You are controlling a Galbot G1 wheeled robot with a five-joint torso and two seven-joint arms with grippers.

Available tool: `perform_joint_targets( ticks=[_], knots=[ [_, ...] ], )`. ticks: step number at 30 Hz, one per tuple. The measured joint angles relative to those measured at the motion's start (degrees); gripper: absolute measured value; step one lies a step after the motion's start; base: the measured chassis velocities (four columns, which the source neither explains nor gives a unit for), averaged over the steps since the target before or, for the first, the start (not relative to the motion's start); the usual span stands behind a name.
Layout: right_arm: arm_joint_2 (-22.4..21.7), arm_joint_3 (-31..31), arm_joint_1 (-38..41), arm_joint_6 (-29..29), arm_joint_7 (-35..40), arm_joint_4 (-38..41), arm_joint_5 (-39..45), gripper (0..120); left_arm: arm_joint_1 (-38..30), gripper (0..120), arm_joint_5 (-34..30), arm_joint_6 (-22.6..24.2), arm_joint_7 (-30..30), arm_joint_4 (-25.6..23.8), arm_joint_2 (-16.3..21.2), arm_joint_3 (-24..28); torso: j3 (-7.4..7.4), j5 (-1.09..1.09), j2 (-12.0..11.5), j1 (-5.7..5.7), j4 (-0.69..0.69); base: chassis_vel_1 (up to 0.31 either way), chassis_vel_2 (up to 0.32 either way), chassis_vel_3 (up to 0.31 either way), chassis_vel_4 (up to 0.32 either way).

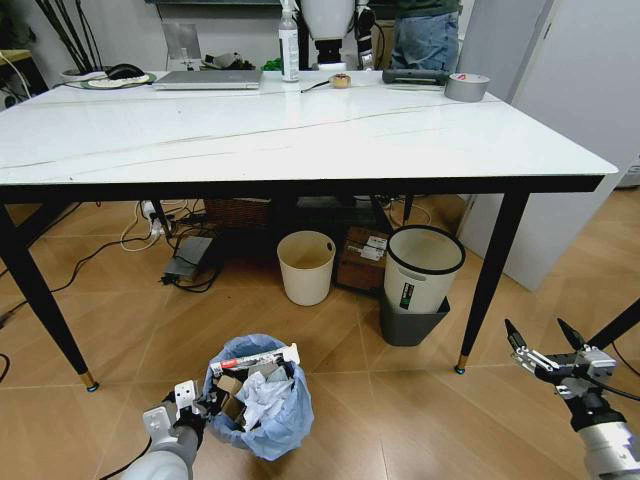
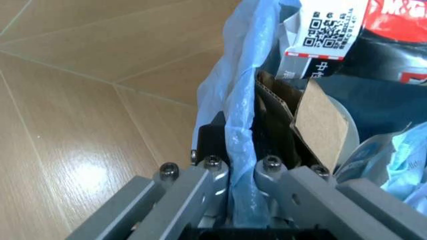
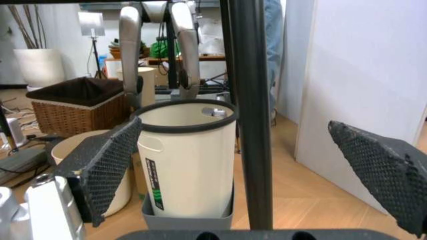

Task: Pick up the trash bin and place the trash from the table into it.

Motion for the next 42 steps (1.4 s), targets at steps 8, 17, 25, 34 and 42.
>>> perform_joint_targets(
  ticks=[8, 17, 25, 34, 42],
  knots=[
    [0.0, 0.0, 0.0, 0.0, 0.0, 0.0, 0.0, 100, -1.2, 0, -0.4, 0.0, -0.1, 2.8, -0.2, 0.3, 0.14, 0.00, 0.2, 0.06, 0.00, 0.000, 0.000, 0.000, 0.000],
    [0.0, 0.0, 0.0, 0.0, 0.0, 0.0, 0.0, 100, -1.8, 0, -0.5, 0.0, -0.1, 5.4, 0.1, 0.1, 0.27, 0.01, 0.4, 0.10, 0.00, 0.000, 0.000, 0.000, 0.000],
    [0.0, 0.0, 0.0, 0.0, 0.0, 0.0, 0.0, 100, -1.6, 0, -0.4, -0.1, 0.0, 6.0, 0.3, 0.0, 0.32, 0.01, 0.5, 0.13, 0.00, 0.000, 0.000, 0.000, 0.000],
    [0.0, 0.0, 0.0, 0.0, 0.0, 0.0, 0.0, 100, -1.5, 0, -0.1, -0.1, 0.1, 6.2, 0.3, -0.1, 0.37, 0.01, 0.5, 0.14, 0.00, 0.000, 0.000, 0.000, 0.000],
    [0.0, 0.0, 0.0, 0.0, 0.0, 0.0, 0.0, 100, -1.3, 0, 0.8, -0.2, 0.6, 6.6, -0.2, -0.2, 0.40, 0.01, 0.6, 0.15, 0.00, 0.000, 0.000, 0.000, 0.000]
  ],
)
